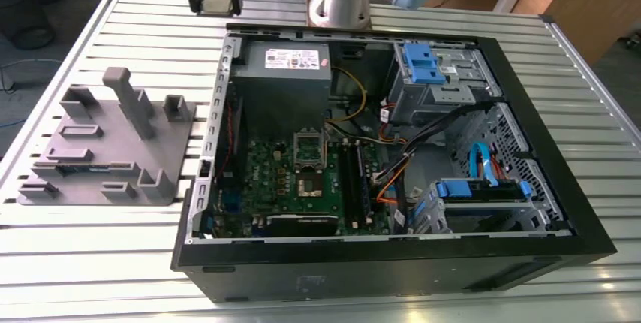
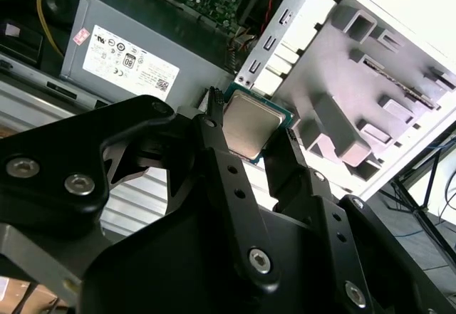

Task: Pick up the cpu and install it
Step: 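Pick up the cpu and move it towards the insertion slot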

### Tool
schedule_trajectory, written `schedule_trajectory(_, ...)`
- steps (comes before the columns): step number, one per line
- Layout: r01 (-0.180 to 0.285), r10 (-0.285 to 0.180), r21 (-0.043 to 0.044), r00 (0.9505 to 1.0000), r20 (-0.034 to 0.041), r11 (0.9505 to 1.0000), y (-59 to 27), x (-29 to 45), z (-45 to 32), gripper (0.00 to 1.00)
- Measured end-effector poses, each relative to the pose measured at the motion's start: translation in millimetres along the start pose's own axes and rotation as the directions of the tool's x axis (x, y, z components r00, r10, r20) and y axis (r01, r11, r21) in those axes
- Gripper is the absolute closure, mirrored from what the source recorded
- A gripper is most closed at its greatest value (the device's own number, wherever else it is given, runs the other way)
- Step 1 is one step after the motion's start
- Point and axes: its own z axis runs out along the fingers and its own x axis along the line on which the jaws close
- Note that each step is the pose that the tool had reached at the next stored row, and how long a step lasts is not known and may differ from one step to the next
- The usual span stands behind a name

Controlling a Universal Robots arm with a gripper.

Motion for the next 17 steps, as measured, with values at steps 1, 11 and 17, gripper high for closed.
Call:
schedule_trajectory(1,0.0,0.0,0.0,1.0,0.0,1.0,0.0,-0.1,0.0,0.53)
schedule_trajectory(11,0.0,0.0,0.0,1.0,0.0,1.0,0.1,-3.8,0.0,0.53)
schedule_trajectory(17,0.0,0.0,0.0,1.0,-0.0001,1.0,0.1,-6.5,0.1,0.53)
